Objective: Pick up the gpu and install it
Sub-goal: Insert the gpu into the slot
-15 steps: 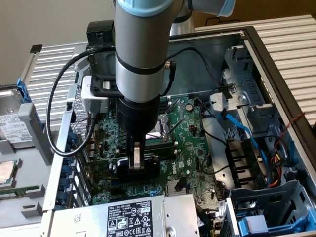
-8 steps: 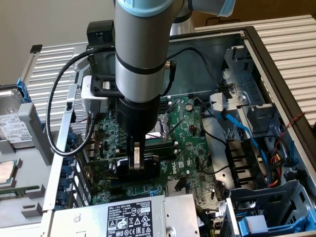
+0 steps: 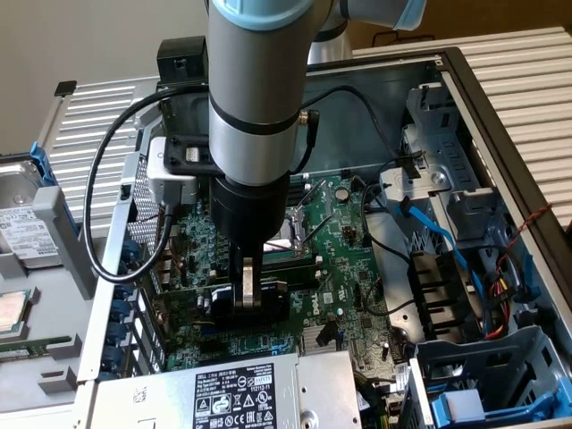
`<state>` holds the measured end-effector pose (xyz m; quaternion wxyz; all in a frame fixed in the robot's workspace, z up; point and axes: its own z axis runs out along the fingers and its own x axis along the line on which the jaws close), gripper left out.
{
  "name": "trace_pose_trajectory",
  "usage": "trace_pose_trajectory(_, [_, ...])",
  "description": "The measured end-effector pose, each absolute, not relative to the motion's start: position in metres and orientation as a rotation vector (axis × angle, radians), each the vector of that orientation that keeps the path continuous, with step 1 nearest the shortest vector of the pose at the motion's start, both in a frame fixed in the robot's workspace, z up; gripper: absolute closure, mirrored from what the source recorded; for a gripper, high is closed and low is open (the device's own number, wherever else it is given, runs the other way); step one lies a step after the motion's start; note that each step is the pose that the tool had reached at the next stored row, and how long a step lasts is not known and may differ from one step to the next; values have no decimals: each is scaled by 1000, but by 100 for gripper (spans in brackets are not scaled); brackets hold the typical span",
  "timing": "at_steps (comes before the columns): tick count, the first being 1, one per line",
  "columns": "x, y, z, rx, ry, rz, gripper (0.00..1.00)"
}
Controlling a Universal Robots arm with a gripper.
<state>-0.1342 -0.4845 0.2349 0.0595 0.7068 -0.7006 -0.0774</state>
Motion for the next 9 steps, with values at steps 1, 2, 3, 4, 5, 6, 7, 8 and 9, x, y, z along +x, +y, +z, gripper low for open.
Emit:
trace_pose_trajectory(1, [-134, -484, 235, 2140, -2121, -234, 73])
trace_pose_trajectory(2, [-134, -484, 235, 2140, -2121, -234, 73])
trace_pose_trajectory(3, [-134, -484, 235, 2140, -2121, -234, 73])
trace_pose_trajectory(4, [-134, -484, 235, 2140, -2121, -234, 73])
trace_pose_trajectory(5, [-134, -484, 235, 2140, -2121, -234, 73])
trace_pose_trajectory(6, [-134, -484, 235, 2140, -2121, -234, 73])
trace_pose_trajectory(7, [-134, -485, 235, 2139, -2121, -234, 72])
trace_pose_trajectory(8, [-135, -484, 235, 2139, -2122, -235, 72])
trace_pose_trajectory(9, [-135, -484, 235, 2139, -2122, -234, 66])
